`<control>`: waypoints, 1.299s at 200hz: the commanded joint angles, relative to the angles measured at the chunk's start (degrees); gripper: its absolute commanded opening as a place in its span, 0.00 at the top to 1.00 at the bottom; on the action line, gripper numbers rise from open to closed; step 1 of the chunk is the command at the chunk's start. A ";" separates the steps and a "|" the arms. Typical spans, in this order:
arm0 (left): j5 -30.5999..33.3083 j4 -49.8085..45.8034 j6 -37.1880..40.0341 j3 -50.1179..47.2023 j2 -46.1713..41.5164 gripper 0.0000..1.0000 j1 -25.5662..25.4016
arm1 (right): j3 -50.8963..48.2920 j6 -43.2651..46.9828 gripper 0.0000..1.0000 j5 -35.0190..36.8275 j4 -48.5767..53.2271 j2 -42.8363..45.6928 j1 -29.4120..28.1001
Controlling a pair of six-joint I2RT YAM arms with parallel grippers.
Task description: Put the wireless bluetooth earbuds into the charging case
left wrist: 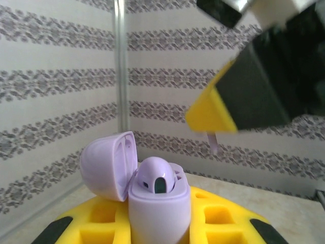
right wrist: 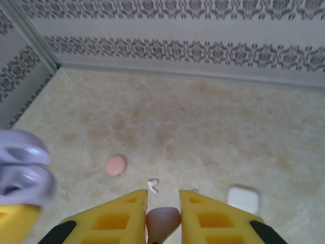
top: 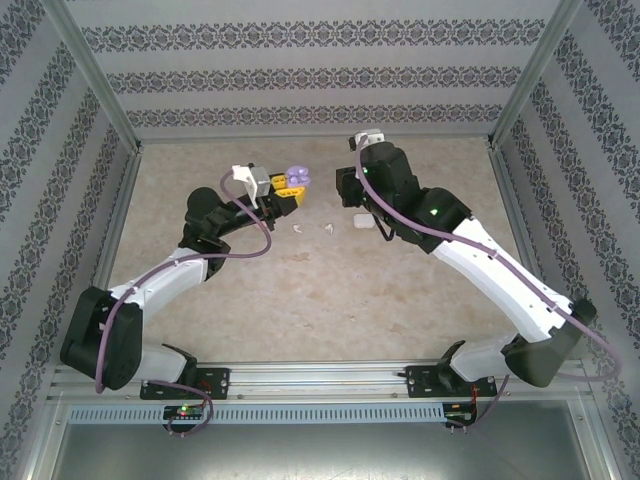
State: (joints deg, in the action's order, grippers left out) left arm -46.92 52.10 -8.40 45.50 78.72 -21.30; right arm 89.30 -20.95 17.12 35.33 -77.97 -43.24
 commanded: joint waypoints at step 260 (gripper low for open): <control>-8.62 -7.71 11.22 11.86 6.83 1.00 -7.62 | -9.84 1.04 0.78 -7.15 -13.19 7.07 -1.77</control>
State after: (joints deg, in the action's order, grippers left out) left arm -54.04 43.88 2.59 55.75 85.84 -28.25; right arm 80.07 -19.14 10.61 23.90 -70.50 -44.16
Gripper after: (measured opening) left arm 0.190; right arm 0.220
